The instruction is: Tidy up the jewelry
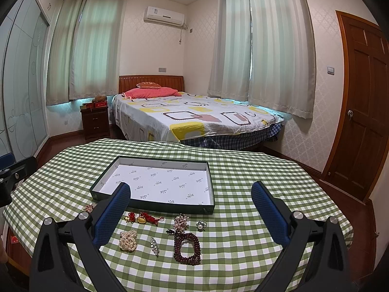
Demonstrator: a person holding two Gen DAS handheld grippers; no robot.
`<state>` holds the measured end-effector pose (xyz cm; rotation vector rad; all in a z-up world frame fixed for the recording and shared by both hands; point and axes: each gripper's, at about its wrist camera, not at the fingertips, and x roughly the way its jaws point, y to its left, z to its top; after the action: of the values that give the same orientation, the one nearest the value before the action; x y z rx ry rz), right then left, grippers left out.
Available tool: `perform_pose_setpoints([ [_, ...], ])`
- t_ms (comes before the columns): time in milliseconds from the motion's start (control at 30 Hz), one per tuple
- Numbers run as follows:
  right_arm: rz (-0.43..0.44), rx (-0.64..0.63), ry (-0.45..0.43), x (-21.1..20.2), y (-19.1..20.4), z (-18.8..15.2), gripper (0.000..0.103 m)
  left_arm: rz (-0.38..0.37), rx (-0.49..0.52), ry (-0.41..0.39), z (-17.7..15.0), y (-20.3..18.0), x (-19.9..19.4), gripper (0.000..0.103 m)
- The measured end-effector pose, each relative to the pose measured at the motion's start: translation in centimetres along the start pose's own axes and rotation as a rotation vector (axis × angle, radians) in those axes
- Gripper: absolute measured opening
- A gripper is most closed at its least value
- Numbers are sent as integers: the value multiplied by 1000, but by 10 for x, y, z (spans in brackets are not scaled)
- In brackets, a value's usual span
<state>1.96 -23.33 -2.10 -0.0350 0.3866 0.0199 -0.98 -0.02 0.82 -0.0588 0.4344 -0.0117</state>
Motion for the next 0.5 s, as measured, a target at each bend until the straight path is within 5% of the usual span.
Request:
perform_pose_setpoints([
  [500, 0, -2, -2, 0, 1, 1, 97, -2, 3, 6, -2, 1, 1, 99],
])
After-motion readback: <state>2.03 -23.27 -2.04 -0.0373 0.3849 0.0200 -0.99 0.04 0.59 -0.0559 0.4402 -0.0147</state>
